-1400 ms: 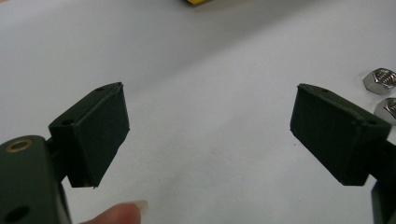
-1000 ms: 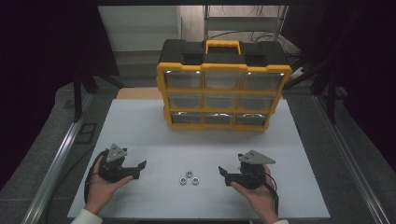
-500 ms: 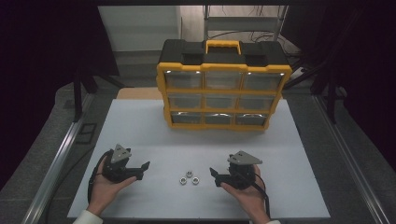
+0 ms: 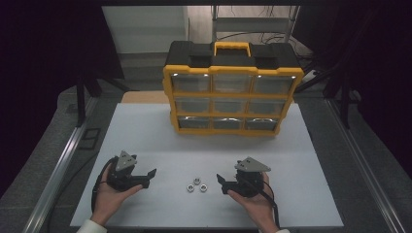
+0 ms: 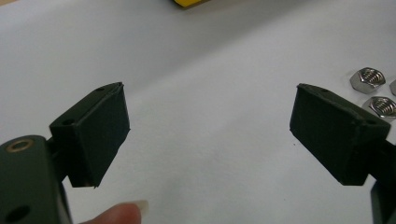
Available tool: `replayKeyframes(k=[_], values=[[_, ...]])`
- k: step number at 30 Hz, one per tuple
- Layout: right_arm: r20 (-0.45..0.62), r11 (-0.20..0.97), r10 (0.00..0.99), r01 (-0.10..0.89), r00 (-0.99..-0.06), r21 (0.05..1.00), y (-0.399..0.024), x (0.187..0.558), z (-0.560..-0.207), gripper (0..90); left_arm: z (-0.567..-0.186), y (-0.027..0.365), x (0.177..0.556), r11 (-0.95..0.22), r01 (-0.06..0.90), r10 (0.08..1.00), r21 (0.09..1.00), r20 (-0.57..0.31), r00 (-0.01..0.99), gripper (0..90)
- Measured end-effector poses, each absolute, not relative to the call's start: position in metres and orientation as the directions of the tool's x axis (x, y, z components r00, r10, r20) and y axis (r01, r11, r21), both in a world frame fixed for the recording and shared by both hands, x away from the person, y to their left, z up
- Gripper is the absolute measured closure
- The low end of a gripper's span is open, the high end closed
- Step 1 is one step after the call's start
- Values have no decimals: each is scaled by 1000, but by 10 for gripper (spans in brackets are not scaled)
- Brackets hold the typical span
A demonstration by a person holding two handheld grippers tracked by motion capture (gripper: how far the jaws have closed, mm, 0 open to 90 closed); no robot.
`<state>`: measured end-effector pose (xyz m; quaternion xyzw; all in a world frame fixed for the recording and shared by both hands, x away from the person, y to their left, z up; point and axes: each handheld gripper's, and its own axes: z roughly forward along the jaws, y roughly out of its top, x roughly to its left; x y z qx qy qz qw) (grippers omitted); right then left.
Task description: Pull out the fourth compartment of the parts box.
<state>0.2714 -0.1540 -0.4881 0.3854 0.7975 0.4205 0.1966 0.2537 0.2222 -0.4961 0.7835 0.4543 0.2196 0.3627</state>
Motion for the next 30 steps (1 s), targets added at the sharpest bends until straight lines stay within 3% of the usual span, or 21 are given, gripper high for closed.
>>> replayKeyframes(k=[30], values=[[-21, 374, 763, 416, -646, 829, -120, 277, -486, 139, -492, 230, 251, -318, 545, 879, 776, 25, 477, 123]])
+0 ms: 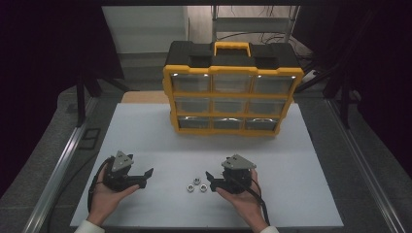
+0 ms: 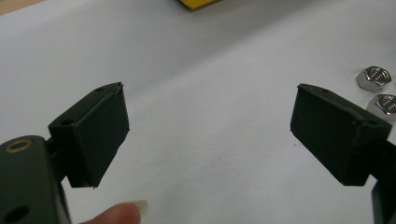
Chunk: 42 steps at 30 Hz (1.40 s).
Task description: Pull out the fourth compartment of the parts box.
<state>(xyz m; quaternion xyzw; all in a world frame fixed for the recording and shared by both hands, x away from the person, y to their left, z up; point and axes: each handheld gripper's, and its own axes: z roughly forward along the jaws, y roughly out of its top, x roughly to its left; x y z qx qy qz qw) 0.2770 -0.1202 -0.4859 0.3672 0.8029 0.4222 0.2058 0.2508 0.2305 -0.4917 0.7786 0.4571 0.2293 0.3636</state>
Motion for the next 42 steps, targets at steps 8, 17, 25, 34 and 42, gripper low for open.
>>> replayKeyframes(k=[8, 17, 25, 34, 42], values=[[-34, 384, 764, 412, -645, 826, -101, 281, -483, 137, -491, 231, 252, -311, 546, 877, 778, 14, 480, 122], [-26, 379, 745, 391, -667, 839, -86, 279, -485, 137, -492, 232, 253, -310, 550, 878, 775, 11, 479, 122], [-29, 390, 738, 390, -674, 834, -85, 274, -486, 135, -492, 230, 253, -317, 546, 873, 775, 13, 488, 122], [-141, 470, 718, 326, -681, 820, -84, 270, -487, 136, -493, 231, 255, -316, 554, 875, 770, 10, 484, 122], [-245, 543, 685, 257, -686, 799, -81, 265, -486, 136, -493, 231, 256, -307, 558, 871, 771, -9, 490, 122]])
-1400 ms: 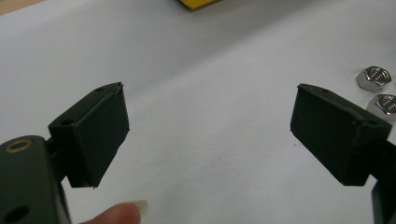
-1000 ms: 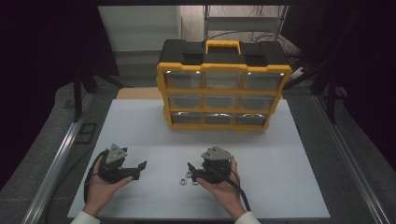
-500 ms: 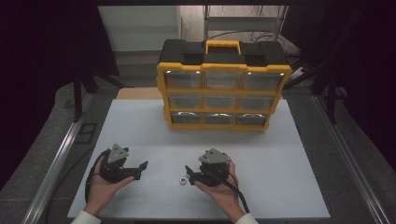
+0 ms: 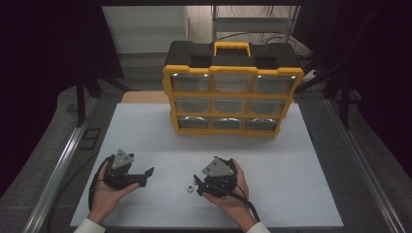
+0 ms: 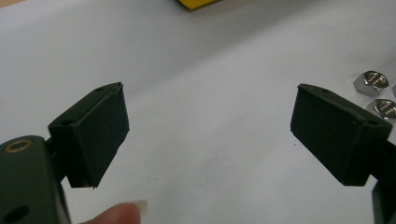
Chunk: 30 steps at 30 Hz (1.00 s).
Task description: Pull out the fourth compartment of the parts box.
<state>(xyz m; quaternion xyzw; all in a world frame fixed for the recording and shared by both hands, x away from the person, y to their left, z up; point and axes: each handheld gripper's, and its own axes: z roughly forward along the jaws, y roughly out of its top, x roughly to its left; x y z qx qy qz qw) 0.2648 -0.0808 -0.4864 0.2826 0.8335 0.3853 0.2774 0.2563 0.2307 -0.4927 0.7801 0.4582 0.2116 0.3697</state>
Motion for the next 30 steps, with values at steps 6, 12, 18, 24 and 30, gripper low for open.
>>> replayKeyframes(k=[6, 12, 18, 24, 30], values=[[-349, 613, 649, 193, -677, 766, -77, 261, -487, 137, -493, 232, 257, -305, 558, 873, 772, -7, 488, 122], [-404, 651, 623, 157, -670, 742, -74, 258, -488, 137, -494, 233, 257, -314, 558, 876, 768, 7, 483, 122], [-469, 689, 593, 111, -655, 716, -71, 254, -487, 137, -495, 235, 257, -309, 562, 878, 767, 4, 478, 122], [-544, 730, 557, 58, -628, 681, -70, 250, -486, 136, -495, 235, 258, -311, 561, 878, 767, 6, 478, 121], [-576, 750, 542, 43, -612, 660, -69, 249, -487, 137, -495, 235, 258, -312, 563, 878, 766, 6, 479, 121]])
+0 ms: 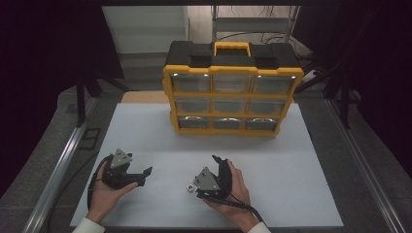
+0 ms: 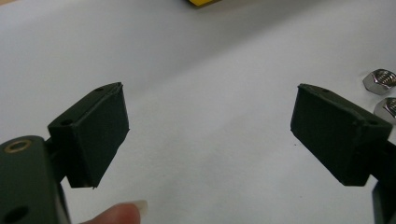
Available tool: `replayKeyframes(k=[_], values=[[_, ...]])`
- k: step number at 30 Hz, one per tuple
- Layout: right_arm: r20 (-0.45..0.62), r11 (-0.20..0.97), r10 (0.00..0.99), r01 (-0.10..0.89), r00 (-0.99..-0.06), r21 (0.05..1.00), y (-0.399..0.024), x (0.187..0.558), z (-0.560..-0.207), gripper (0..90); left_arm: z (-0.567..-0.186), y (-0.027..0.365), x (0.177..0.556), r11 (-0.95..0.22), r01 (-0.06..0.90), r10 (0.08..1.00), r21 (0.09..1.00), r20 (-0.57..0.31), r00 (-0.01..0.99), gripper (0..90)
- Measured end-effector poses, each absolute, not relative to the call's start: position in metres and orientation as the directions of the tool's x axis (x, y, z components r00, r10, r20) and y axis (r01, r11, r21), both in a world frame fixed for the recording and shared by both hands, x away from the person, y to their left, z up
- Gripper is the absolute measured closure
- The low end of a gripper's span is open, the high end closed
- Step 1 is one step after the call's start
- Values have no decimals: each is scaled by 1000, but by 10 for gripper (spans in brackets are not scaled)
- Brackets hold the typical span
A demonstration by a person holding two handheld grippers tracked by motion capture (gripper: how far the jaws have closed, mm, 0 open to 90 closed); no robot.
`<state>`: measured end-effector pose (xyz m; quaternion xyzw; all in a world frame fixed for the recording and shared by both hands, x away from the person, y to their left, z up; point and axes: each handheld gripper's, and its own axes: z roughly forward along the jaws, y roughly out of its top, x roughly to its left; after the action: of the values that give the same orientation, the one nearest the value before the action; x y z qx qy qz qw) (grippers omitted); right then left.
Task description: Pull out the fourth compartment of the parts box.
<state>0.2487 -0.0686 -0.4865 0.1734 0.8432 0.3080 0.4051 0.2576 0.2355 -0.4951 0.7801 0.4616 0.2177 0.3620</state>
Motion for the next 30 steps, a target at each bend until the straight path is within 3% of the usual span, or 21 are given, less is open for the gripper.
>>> replayKeyframes(k=[12, 30], values=[[-651, 786, 505, -9, -566, 618, -68, 246, -484, 135, -495, 236, 258, -309, 562, 878, 767, 4, 478, 120], [-676, 790, 491, -45, -549, 611, -65, 244, -475, 130, -495, 238, 258, -302, 565, 882, 768, 0, 471, 120]])
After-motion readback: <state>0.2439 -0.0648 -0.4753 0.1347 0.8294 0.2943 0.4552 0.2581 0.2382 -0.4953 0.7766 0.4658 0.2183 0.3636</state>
